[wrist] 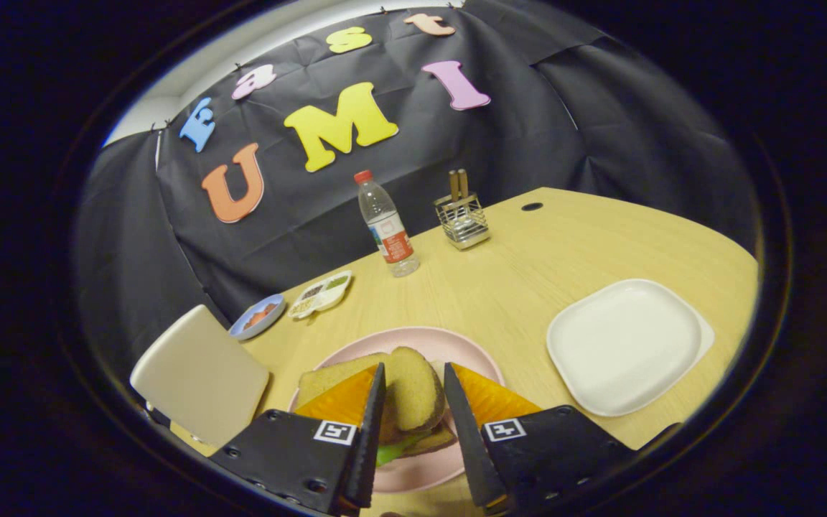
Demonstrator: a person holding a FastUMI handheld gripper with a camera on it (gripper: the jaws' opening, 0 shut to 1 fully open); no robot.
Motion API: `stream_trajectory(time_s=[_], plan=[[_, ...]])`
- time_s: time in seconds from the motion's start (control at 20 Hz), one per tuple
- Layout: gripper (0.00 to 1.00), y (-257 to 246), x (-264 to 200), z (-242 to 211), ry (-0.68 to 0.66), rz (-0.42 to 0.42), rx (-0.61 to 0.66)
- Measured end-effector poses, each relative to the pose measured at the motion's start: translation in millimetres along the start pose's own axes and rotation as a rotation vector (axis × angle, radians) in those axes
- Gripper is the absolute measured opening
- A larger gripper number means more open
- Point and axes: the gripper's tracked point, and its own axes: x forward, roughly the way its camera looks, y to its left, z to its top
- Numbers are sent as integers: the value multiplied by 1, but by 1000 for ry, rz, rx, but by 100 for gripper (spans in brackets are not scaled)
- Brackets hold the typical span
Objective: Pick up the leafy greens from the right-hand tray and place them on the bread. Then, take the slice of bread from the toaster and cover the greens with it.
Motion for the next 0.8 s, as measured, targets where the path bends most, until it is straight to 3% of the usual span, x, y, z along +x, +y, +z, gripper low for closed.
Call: stream_trajectory(time_s=[0.25,0.45,0.65,0.8], plan=[[77,0,-27,35,-130,-41,-49],[93,21,-68,87,-309,-61,-177],[94,56,-112,127,-448,-63,-330],[95,97,-151,143,-507,15,-349]])
